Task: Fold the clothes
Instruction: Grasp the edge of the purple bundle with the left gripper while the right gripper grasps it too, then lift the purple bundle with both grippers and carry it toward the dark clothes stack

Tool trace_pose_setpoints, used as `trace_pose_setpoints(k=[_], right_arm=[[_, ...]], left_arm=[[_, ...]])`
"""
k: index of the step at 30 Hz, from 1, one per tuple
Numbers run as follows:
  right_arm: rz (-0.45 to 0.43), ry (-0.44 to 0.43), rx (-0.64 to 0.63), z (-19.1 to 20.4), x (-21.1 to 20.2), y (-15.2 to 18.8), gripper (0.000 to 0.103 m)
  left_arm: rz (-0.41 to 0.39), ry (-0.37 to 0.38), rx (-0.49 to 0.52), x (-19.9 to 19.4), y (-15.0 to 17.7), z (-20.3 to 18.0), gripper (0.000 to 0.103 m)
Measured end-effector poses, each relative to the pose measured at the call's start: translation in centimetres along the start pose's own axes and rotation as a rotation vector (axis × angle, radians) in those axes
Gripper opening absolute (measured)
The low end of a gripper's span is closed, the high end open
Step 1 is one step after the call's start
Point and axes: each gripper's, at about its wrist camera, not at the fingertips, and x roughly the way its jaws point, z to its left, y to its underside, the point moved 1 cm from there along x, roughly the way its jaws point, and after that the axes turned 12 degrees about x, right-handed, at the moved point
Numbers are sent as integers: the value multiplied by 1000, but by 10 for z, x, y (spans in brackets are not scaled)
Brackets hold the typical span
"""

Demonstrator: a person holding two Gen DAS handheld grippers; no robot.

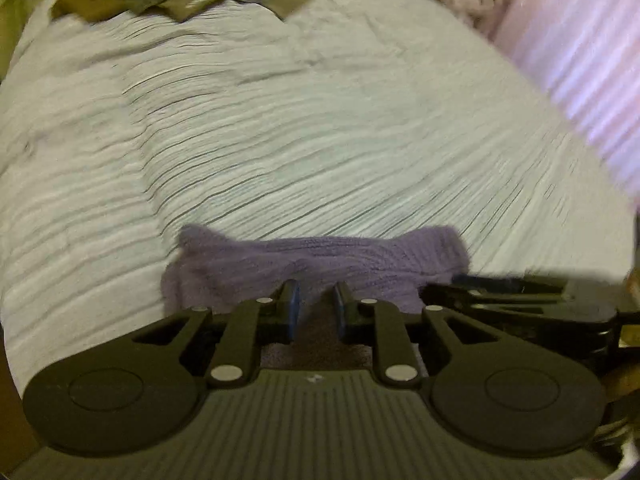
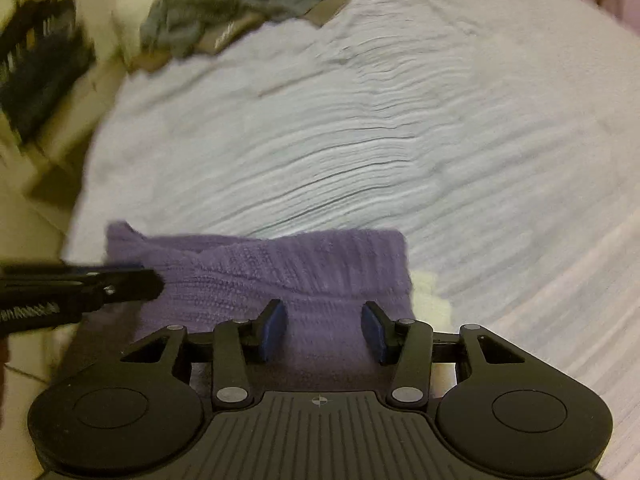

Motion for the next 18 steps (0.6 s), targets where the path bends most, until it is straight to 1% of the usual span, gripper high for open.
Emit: trace_pose_setpoints(k=[2, 3, 4, 5, 6, 8, 10, 13, 14, 15, 18], right_arm=[[-32, -54, 114, -26, -23, 5, 47], [-46, -81, 175, -41, -35, 9, 57], [-61, -108, 236, -57, -46, 12, 84], [-76, -135, 297, -73, -58, 16, 93], [-80, -160, 336, -87, -66, 18, 95], [-60, -187, 401, -110, -74, 22, 95], [-31, -216, 442, -124, -77, 26, 95], [-13, -233, 464, -132, -76, 28, 95], [-6, -241, 470, -133, -74, 28, 95], [3, -251, 476, -135, -70, 29, 95], [37, -239, 473, -135, -54, 27, 95]], left_arm=[[-34, 32, -92, -21, 7, 21, 31], [-41, 56, -147, -30, 13, 34, 34], [-41, 84, -205, -35, 20, 47, 38], [-37, 118, -272, -39, 28, 60, 41], [-37, 153, -347, -41, 36, 74, 43], [-40, 203, -478, -42, 52, 95, 51], [-37, 251, -561, -37, 64, 108, 51], [-38, 281, -626, -25, 76, 114, 53], [-39, 293, -643, -20, 80, 115, 58], [-43, 302, -662, -16, 83, 115, 59], [-52, 340, -700, 2, 96, 117, 62]])
